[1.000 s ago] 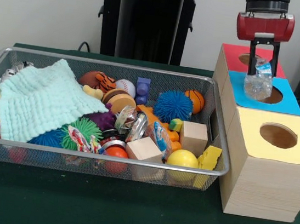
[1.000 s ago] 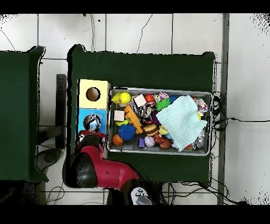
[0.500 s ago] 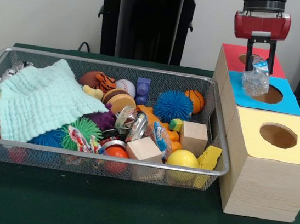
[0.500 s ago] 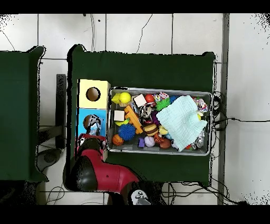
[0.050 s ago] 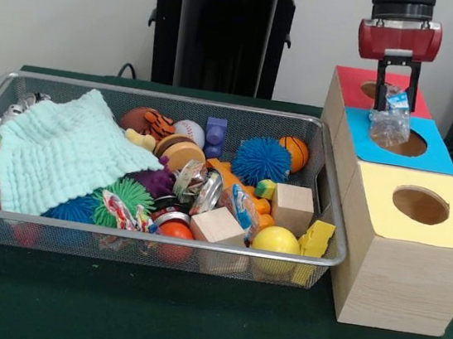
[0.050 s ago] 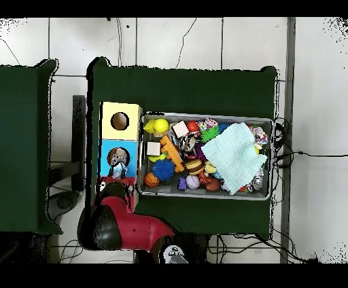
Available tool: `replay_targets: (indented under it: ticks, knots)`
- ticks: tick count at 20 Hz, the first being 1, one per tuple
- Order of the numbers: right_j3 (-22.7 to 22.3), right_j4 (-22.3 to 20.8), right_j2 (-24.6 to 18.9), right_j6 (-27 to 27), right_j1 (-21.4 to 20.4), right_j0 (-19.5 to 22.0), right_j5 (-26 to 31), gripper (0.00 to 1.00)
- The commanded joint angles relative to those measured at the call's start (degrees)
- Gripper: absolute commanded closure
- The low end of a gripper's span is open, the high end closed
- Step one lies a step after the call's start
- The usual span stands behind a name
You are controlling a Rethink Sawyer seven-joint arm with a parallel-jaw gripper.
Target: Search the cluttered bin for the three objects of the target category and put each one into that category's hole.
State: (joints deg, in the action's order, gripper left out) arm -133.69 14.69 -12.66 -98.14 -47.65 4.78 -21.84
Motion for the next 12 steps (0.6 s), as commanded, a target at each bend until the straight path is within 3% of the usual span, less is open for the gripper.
replay_targets:
  ticks: [1,6,12]
  knots:
    - [-4.78,1.37,-1.55,-17.02,8.73,-1.43,4.08,1.0]
    - [-3.73,2.99,-1.37,-17.68,10.44,-3.64,2.21,1.0]
    - [-2.13,2.91,-1.63,-17.33,12.93,-3.52,0.96,1.0]
